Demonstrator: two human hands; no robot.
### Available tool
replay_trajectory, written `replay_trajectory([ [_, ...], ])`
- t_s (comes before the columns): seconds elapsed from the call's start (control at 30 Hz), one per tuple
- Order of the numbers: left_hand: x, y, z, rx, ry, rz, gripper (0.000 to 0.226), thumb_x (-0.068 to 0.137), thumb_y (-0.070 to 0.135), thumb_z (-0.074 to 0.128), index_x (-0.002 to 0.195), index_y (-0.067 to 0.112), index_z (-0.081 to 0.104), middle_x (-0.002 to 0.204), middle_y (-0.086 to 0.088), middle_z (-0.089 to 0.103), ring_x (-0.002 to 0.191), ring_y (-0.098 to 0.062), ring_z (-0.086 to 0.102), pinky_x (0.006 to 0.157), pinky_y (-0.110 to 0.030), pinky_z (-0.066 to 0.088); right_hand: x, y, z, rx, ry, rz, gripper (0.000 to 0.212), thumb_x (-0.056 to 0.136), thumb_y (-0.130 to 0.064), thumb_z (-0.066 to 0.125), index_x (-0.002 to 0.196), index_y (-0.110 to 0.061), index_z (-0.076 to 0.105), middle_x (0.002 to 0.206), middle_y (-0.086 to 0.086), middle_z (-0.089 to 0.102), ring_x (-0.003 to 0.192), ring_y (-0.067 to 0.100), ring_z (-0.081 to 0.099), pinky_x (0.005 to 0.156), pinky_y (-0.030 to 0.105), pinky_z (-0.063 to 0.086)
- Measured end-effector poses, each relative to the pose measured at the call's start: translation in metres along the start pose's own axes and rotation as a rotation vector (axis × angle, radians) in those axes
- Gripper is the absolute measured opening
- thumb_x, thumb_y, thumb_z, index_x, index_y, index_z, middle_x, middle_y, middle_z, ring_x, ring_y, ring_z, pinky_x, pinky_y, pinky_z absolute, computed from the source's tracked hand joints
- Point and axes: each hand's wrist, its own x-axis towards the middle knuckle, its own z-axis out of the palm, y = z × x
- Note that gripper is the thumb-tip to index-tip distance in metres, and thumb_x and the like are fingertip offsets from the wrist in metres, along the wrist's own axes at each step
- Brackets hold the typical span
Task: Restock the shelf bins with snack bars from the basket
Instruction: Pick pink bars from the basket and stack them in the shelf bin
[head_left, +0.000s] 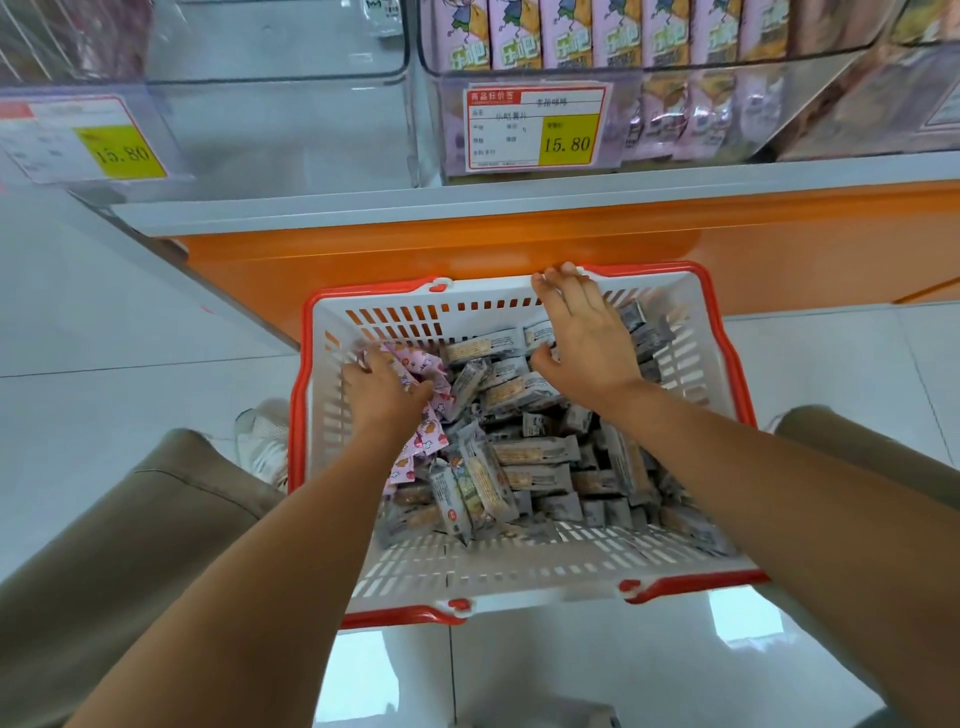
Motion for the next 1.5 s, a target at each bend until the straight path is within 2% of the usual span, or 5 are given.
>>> replay_trajectory([
  [0.43, -0.027, 0.008, -0.04, -0.016, 0.048, 0.041, 0.049, 0.09, 0.006, 0.059, 0.137, 0.014, 0.048, 0.103, -0.006, 0.062, 0.073, -0.013, 0.06, 0.057, -0.023, 0.051, 0.006, -0.002, -0.029, 0.062, -0.196, 0.027, 0.076, 0.091, -0.033, 0.06, 0.153, -0.013, 0.022, 0.16, 0.005, 0.018, 0.149, 0.023, 0.008, 0.117, 0.04, 0.023],
  [0.7, -0.087, 0.045, -0.096, -0.016, 0.034, 0.579, 0.047, 0.082, -0.005, 0.061, 0.125, 0.013, 0.061, 0.125, -0.007, 0.062, 0.115, -0.021, 0.056, 0.097, -0.031, 0.046, -0.016, -0.045, -0.081, 0.462, -0.273, -0.229, 0.07, 0.088, -0.04, 0.068, 0.148, -0.026, 0.035, 0.155, -0.004, 0.03, 0.134, 0.012, 0.038, 0.108, 0.026, 0.032],
  [1.0, -0.137, 0.119, -0.149, -0.102, 0.38, 0.905, 0.038, 0.081, 0.002, 0.06, 0.118, 0.006, 0.051, 0.114, -0.011, 0.056, 0.106, -0.024, 0.05, 0.084, -0.026, 0.039, -0.035, -0.044, -0.178, 0.412, 0.084, -0.267, 0.053, 0.099, -0.025, 0.055, 0.148, -0.021, 0.036, 0.136, -0.001, 0.052, 0.115, 0.014, 0.05, 0.085, 0.024, 0.036],
  [1.17, -0.136, 0.14, -0.193, 0.067, 0.67, 0.839, 0.052, 0.079, 0.012, 0.065, 0.128, 0.004, 0.05, 0.127, -0.016, 0.049, 0.117, -0.033, 0.044, 0.099, -0.037, 0.035, -0.027, -0.032, -0.225, 0.538, 0.385, -0.117, 0.04, 0.093, -0.016, 0.055, 0.133, -0.009, 0.054, 0.121, 0.011, 0.057, 0.102, 0.018, 0.052, 0.087, 0.035, 0.045],
  [1.5, -0.091, 0.166, -0.236, 0.281, 0.493, 0.77, 0.06, 0.103, 0.03, 0.036, 0.153, 0.004, 0.015, 0.161, -0.013, 0.012, 0.148, -0.026, 0.012, 0.121, -0.034, 0.011, 0.059, -0.043, -0.256, 0.583, 0.408, 0.072, 0.04, 0.091, -0.017, 0.063, 0.129, -0.009, 0.055, 0.109, 0.006, 0.064, 0.1, 0.02, 0.059, 0.083, 0.033, 0.048],
])
